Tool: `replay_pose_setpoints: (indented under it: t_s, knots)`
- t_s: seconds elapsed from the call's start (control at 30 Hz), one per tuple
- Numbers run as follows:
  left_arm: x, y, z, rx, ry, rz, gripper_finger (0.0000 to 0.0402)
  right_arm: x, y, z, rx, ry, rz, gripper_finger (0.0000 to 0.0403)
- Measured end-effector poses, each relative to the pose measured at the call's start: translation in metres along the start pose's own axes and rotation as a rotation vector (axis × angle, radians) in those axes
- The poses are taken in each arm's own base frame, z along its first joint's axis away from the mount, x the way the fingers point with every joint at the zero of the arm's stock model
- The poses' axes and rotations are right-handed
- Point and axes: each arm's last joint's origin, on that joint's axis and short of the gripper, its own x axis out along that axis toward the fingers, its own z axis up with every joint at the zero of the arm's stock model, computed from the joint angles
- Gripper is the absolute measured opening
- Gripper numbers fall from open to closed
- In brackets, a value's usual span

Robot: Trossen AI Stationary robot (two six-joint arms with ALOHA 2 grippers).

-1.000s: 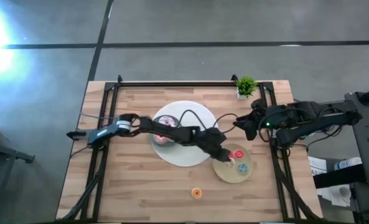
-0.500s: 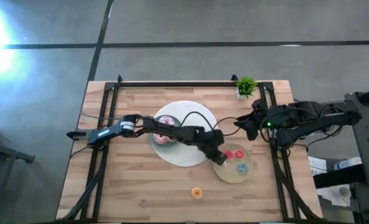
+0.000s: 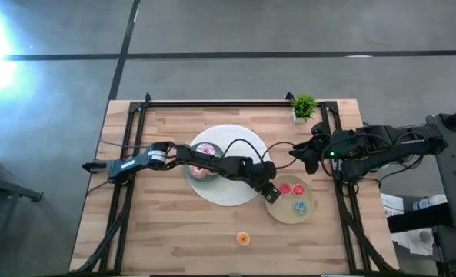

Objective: Pick & Place donuts
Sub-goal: Put the small white donut on the brown plate, then put the small yellow donut on the brown plate

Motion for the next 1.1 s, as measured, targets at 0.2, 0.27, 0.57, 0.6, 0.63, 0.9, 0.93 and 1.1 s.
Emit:
replay_pose_setpoints:
  t_s: [0.2, 0.27, 0.57, 0.6, 0.63, 0.9, 0.93, 1.1]
  knots:
    - [-0.003, -0.006, 0.003, 0.058, -0.019, 0.004, 0.0102, 0.0, 0.0, 0.0, -0.001, 0.002, -0.001, 0.0176]
    - [-0.003, -0.005, 0.003, 0.058, -0.022, 0.016, 0.0127, 0.0, 0.0, 0.0, -0.001, 0.003, -0.002, 0.0176]
    - [-0.02, -0.011, 0.007, 0.199, -0.088, 0.133, 0.0162, 0.001, -0.002, -0.002, -0.01, 0.017, -0.02, 0.0176]
    - [-0.025, -0.014, 0.007, 0.234, -0.107, 0.164, 0.0163, 0.001, -0.002, -0.003, -0.01, 0.018, -0.021, 0.0176]
    - [-0.03, -0.017, 0.008, 0.274, -0.132, 0.191, 0.0163, 0.001, -0.003, -0.003, -0.011, 0.018, -0.021, 0.0176]
    - [-0.077, -0.069, -0.019, 0.698, -0.156, 0.273, 0.0163, 0.002, -0.003, -0.003, -0.029, 0.024, -0.019, 0.0176]
    - [-0.081, -0.077, -0.027, 0.75, -0.145, 0.265, 0.0163, 0.002, -0.002, -0.003, -0.027, 0.026, -0.005, 0.0176]
    - [-0.079, -0.087, -0.075, 0.943, -0.017, 0.333, 0.0163, 0.005, -0.003, -0.005, -0.063, 0.044, -0.029, 0.0176]
